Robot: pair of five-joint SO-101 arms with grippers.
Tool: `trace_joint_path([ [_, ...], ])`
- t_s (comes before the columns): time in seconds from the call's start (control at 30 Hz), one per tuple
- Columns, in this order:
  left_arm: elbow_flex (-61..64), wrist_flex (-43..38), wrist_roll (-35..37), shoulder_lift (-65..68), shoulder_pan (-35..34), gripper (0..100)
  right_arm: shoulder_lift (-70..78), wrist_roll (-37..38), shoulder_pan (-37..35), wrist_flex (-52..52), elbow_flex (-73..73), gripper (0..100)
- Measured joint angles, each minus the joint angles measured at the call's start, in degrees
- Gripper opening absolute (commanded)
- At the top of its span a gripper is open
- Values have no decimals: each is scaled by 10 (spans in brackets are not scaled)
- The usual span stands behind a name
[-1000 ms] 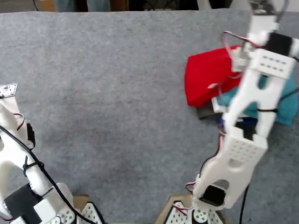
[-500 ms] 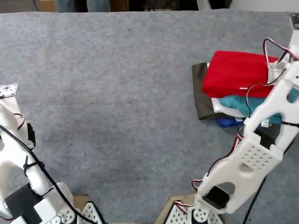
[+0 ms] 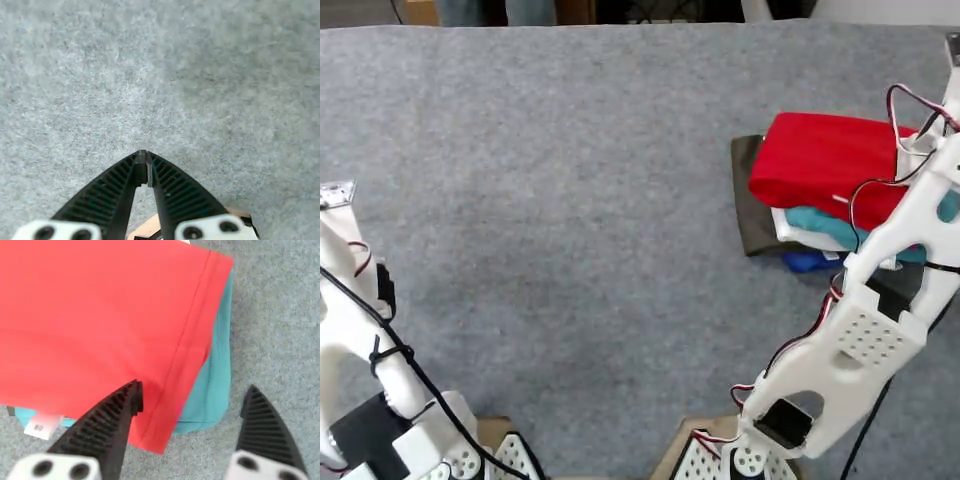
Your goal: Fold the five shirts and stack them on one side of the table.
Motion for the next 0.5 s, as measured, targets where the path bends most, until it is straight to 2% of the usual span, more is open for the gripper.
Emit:
trace_joint_path([
  [0.1,-33,33,0,0,19,30,-34,-1,0,2,0,206],
  [0.2,-57,67,0,0,55,29,-84,-18,0,4,0,16],
  [0.3,-69,95,0,0,105,29,-136,-20,0,4,17,41],
  [0.37,-71,104,0,-11,138,29,-174,-22,1,4,48,11],
  [0.5,-64,106,0,-89,190,29,-265,-23,2,4,149,13],
])
